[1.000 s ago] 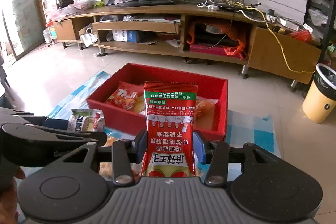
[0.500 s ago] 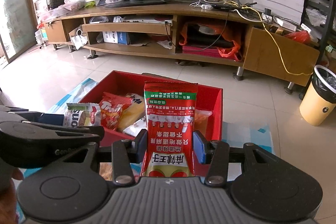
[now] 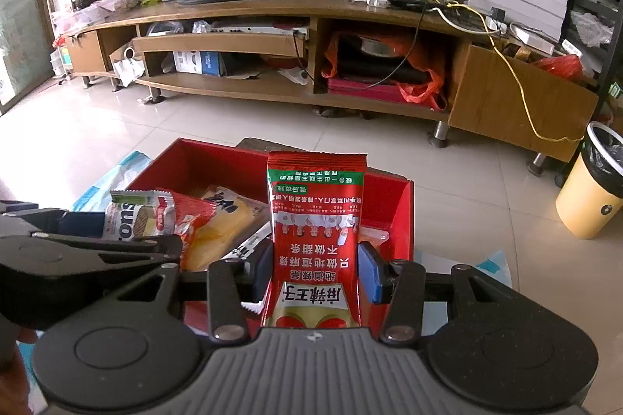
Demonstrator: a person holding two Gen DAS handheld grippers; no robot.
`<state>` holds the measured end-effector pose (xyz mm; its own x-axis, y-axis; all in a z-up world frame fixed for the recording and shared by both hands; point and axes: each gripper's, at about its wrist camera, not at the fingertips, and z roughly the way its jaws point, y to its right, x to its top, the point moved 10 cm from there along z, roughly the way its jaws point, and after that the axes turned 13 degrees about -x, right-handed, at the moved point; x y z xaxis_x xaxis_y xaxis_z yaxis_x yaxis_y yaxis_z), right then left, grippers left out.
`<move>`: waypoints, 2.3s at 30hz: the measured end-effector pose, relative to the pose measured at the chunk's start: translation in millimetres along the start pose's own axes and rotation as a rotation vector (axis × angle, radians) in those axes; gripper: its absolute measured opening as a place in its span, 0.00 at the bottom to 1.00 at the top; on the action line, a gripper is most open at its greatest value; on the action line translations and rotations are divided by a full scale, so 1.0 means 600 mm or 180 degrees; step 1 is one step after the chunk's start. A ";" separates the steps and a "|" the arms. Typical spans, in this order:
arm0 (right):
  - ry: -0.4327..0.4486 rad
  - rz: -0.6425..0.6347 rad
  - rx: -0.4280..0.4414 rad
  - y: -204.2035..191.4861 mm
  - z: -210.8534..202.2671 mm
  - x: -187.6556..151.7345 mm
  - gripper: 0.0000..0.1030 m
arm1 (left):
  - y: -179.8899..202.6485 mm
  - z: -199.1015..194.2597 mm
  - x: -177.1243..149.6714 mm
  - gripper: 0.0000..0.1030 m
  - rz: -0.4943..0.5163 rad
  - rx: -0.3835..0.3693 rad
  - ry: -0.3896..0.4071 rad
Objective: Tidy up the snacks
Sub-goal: 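Lower both held snacks into the red box and open both tools, then withdraw both tools from the box toward the waffle and bun bags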
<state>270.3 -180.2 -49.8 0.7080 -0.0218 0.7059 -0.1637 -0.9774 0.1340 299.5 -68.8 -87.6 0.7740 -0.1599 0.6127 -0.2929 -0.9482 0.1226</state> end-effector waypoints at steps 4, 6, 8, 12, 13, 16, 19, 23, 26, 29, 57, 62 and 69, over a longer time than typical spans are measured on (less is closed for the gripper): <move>-0.0036 0.0006 -0.0007 -0.001 0.014 0.004 0.42 | -0.003 0.013 0.005 0.64 0.0007 0.0019 -0.0021; -0.0046 0.0010 -0.0005 -0.003 0.020 0.007 0.42 | -0.006 0.017 0.008 0.64 -0.0004 0.0025 -0.0022; -0.0054 0.0013 -0.0001 -0.005 0.027 0.010 0.42 | -0.009 0.023 0.011 0.64 -0.0019 0.0031 -0.0028; -0.0080 -0.0001 0.0001 -0.010 0.043 0.015 0.42 | -0.014 0.036 0.014 0.64 -0.0047 0.0050 -0.0055; -0.0088 0.0001 0.0001 -0.010 0.047 0.015 0.42 | -0.015 0.040 0.014 0.64 -0.0053 0.0052 -0.0064; -0.0122 0.0009 0.0002 -0.010 0.058 0.014 0.42 | -0.016 0.049 0.015 0.64 -0.0059 0.0061 -0.0082; -0.0148 0.0025 0.0006 -0.010 0.068 0.012 0.43 | -0.017 0.058 0.014 0.64 -0.0075 0.0058 -0.0110; -0.0221 0.0039 0.0074 -0.012 0.081 0.008 0.43 | -0.023 0.067 0.011 0.64 -0.0114 0.0068 -0.0148; -0.0176 0.0077 0.0104 -0.013 0.082 0.014 0.43 | -0.031 0.065 0.014 0.76 -0.0162 0.0126 -0.0115; -0.0160 0.0120 0.0116 -0.010 0.079 0.019 0.44 | -0.039 0.060 0.019 0.81 -0.0185 0.0154 -0.0068; -0.0271 0.0019 0.0077 -0.005 0.029 -0.032 0.47 | -0.026 0.007 -0.020 0.84 -0.0091 0.0105 -0.0133; -0.0278 -0.0032 0.0066 0.000 0.005 -0.051 0.47 | -0.019 -0.008 -0.039 0.84 -0.0049 0.0068 -0.0157; -0.0332 -0.0025 0.0034 0.014 -0.023 -0.085 0.48 | -0.013 -0.023 -0.080 0.84 0.0027 0.0026 -0.0269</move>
<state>223.5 -184.6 -75.1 0.7770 -0.0353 0.6285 -0.1508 -0.9798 0.1314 256.9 -50.0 -107.2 0.8162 -0.1903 0.5455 -0.2954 -0.9489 0.1110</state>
